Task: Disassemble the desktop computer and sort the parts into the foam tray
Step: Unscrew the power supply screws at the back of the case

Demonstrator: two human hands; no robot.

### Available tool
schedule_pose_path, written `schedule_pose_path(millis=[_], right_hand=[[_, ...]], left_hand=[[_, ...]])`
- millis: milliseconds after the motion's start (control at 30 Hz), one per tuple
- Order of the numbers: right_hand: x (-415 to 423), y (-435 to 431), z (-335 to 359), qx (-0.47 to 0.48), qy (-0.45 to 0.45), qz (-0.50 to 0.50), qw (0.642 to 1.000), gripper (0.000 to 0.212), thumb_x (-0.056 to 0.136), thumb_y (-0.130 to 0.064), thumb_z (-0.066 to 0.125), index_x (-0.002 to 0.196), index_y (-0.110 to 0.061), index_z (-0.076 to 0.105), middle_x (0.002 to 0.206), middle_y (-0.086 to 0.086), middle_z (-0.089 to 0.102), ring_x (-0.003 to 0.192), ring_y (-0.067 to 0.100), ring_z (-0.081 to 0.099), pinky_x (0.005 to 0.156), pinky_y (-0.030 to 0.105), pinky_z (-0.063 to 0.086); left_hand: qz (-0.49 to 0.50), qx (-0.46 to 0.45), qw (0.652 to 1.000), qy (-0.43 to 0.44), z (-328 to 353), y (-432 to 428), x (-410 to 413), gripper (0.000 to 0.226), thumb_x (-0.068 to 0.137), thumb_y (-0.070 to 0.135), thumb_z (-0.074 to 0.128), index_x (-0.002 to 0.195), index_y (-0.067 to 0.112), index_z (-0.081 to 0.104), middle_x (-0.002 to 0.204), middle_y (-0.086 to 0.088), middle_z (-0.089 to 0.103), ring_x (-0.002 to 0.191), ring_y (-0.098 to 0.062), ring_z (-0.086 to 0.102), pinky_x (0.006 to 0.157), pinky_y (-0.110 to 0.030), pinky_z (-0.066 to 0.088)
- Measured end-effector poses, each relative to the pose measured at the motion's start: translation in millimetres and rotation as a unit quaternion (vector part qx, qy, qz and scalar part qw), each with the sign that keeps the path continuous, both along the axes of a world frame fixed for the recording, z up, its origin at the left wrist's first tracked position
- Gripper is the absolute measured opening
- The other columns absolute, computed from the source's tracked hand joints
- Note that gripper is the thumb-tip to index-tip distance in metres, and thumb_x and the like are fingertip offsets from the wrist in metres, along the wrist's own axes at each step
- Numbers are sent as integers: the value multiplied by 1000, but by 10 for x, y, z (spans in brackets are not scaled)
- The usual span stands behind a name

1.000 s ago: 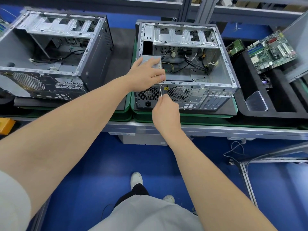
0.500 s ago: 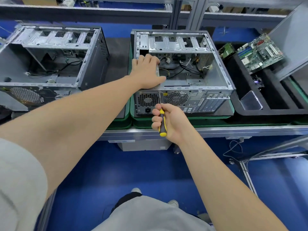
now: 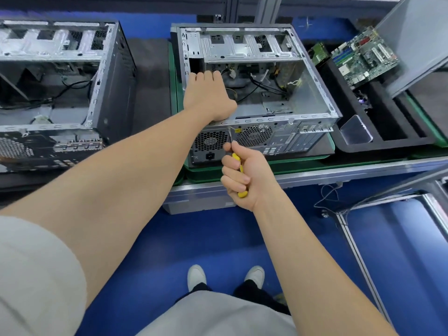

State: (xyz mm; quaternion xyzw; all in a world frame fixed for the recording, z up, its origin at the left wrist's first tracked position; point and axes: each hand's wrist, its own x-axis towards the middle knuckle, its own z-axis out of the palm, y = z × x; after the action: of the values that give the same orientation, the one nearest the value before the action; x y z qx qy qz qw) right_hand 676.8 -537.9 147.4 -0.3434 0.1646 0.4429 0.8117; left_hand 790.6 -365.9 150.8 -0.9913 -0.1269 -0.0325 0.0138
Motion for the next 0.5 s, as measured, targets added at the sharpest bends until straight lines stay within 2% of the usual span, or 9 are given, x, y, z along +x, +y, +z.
schedule_pose_path(millis=[67, 100, 133, 200, 267, 333, 400, 467, 500], right_hand=[[-4, 38, 16, -154, -107, 14, 982, 23, 110, -21, 41, 95, -11, 56, 56, -1, 42, 34, 11, 25, 31, 21, 21], [-13, 63, 23, -260, -196, 28, 945, 23, 107, -20, 39, 94, -10, 56, 56, 0, 45, 35, 14, 28, 34, 21, 23], [-24, 80, 24, -376, -302, 48, 875, 25, 107, -20, 37, 93, -9, 55, 58, 2, 49, 38, 17, 34, 36, 22, 26], [-52, 99, -19, -540, -483, 93, 683, 26, 110, -24, 37, 93, -10, 49, 67, 4, 51, 54, 24, 48, 44, 28, 32], [-73, 111, -79, -596, -545, 111, 580, 19, 112, -27, 37, 98, -15, 42, 71, 1, 42, 66, 30, 50, 56, 35, 36], [-64, 106, -134, -595, -556, 92, 573, 19, 112, -28, 36, 98, -16, 41, 71, 1, 42, 69, 33, 54, 59, 38, 40], [-20, 80, -136, -566, -551, 74, 609, 27, 112, -28, 37, 90, -13, 46, 73, 6, 53, 68, 31, 58, 57, 37, 40], [14, 68, -87, -530, -502, 61, 681, 36, 109, -27, 38, 83, -9, 56, 71, 8, 61, 59, 25, 57, 52, 35, 42], [29, 65, -65, -502, -437, 51, 745, 39, 106, -27, 39, 82, -7, 63, 66, 7, 63, 50, 24, 53, 48, 34, 43]], left_hand=[[4, 1, 1000, 2, 3, -5, -2, 62, 79, 46, 41, 126, 6, 46, 125, -18, 54, 115, -36, 50, 102, -49, 32], [7, 3, 1000, 3, 4, -9, -1, 61, 80, 46, 40, 126, 6, 46, 124, -17, 54, 114, -36, 50, 101, -49, 32], [8, 5, 1000, 3, 3, -14, -2, 61, 80, 46, 40, 125, 6, 46, 124, -17, 54, 114, -36, 50, 101, -49, 32], [10, 6, 1000, 3, 1, -25, -2, 60, 79, 45, 39, 125, 6, 46, 124, -18, 54, 114, -37, 51, 101, -49, 32], [12, 3, 1000, 0, 1, -26, -3, 60, 78, 44, 39, 124, 6, 46, 124, -18, 54, 114, -37, 50, 101, -48, 32], [14, 4, 1000, -2, 1, -25, -3, 61, 77, 44, 38, 124, 6, 46, 123, -17, 55, 114, -36, 50, 101, -48, 32], [16, 3, 1000, -1, 0, -25, -2, 63, 77, 44, 37, 125, 6, 46, 123, -17, 55, 114, -36, 50, 101, -48, 32], [16, 3, 1000, 1, -5, -26, 1, 64, 77, 46, 36, 126, 6, 46, 124, -17, 55, 114, -36, 50, 101, -48, 32], [15, 2, 1000, 2, -7, -27, 3, 64, 77, 46, 37, 126, 6, 46, 124, -17, 55, 114, -36, 51, 101, -48, 32]])
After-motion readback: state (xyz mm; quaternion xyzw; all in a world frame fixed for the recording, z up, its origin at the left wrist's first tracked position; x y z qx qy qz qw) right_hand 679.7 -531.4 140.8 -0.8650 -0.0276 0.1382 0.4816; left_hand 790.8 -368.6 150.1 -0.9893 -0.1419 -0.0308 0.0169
